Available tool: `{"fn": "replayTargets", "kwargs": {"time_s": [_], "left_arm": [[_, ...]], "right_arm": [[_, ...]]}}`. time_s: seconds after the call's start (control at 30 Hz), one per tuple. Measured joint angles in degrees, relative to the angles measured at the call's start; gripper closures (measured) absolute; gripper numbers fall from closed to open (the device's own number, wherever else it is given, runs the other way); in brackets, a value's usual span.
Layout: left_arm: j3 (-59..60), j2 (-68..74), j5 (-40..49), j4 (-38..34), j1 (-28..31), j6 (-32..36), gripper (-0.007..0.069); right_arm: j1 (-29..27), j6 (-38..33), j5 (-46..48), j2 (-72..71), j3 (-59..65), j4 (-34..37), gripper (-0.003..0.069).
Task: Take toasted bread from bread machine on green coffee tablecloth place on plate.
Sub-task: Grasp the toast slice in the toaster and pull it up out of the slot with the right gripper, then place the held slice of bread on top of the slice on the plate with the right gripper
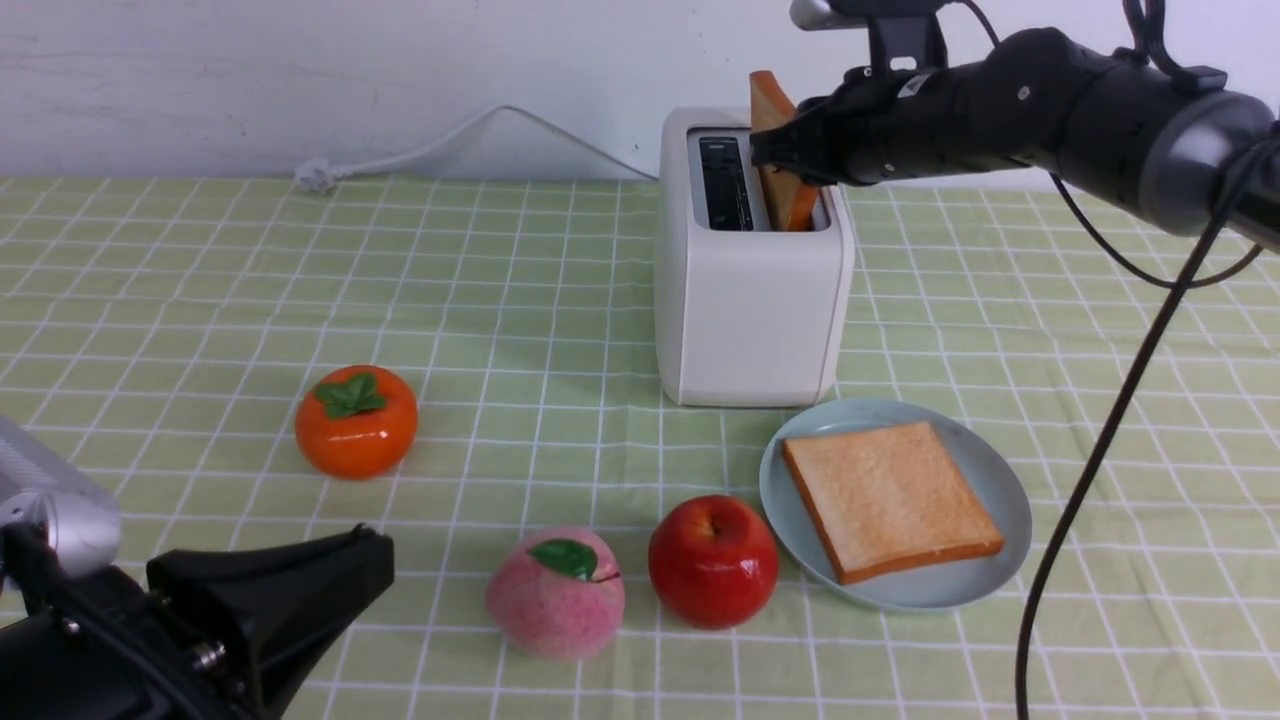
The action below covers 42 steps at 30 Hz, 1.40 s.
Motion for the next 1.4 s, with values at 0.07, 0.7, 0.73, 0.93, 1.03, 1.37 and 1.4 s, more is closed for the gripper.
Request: {"fn": "replayTargets", "kwargs": {"time_s": [0.07,0.7,0.73,0.93,1.03,1.37,1.4], "left_arm": [[0.0,0.0,-0.1,0.0,0.0,0.0,0.0638],[0.0,0.0,-13.87,-0.43,0.0,0.0,0.0637],[0.0,0.0,-14.01,-0.43,0.0,0.0,0.0637],[0.0,0.0,-16.52,-0.63,0.0,-0.05,0.0637],[0.0,0.0,-16.52,-0.65,0.0,-0.05,0.0635],[0.0,0.0,-16.46,-0.69,0.0,-0.05,0.0633],[0.0,0.0,-16.46,-0.69,0.0,-0.05,0.0633]], "right_arm": [[0.0,0.02,-0.18,-0.71,0.0,-0.05,0.0533],[0.05,0.02,19.1,-22.93,0.05,-3.52,0.0534],[0.05,0.07,20.57,-23.53,0.19,-3.68,0.0534],[0.05,3.48,25.79,-34.8,11.64,-4.8,0.0534],[0.05,5.46,26.25,-38.66,18.36,-5.32,0.0534],[-1.76,11.56,27.87,-41.95,33.89,-4.51,0.0534],[-2.26,11.24,27.87,-40.99,33.89,-3.92,0.0534]]}}
